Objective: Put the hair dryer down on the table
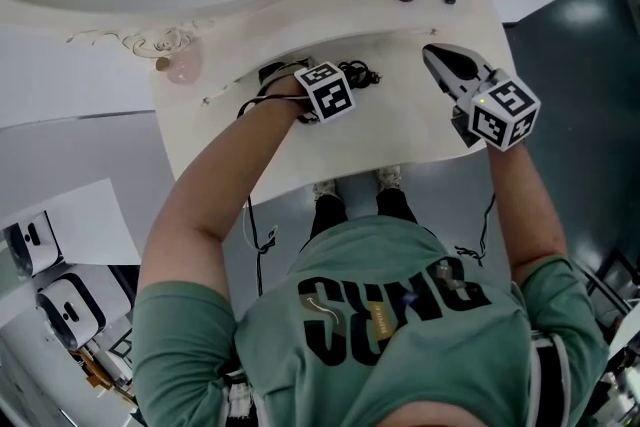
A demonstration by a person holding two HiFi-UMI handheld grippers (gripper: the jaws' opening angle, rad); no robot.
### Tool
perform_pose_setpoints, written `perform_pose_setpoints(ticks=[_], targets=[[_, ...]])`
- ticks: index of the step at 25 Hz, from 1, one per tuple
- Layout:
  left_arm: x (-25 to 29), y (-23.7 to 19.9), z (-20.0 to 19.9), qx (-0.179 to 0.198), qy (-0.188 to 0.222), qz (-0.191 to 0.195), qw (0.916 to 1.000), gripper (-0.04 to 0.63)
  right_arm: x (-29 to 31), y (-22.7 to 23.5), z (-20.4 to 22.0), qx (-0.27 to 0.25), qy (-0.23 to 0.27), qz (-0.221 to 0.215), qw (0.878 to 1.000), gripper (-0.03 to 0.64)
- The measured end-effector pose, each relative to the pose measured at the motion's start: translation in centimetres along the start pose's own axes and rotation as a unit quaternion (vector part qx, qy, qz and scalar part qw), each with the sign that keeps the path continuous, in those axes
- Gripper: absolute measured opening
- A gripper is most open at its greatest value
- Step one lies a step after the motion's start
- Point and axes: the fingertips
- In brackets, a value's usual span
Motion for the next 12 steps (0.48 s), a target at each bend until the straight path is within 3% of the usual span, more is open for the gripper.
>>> perform_pose_setpoints(ticks=[6, 12], targets=[[-0.7, 0.2, -1.4, -0.026, 0.065, -0.007, 0.9975, 0.304, -0.2, -0.6, -1.0, -0.007, 0.001, 0.001, 1.0, -0.006], [-2.9, -0.2, -3.0, -0.054, 0.145, -0.04, 0.9871, 0.325, -0.2, -1.2, -2.2, -0.015, 0.004, 0.002, 1.0, -0.006]])
Point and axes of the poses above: the fingertips, and each gripper's own axes: x forward along the fingers, y to its right, z out of its underside, and after that the axes turned 12 degrees about y, right-handed
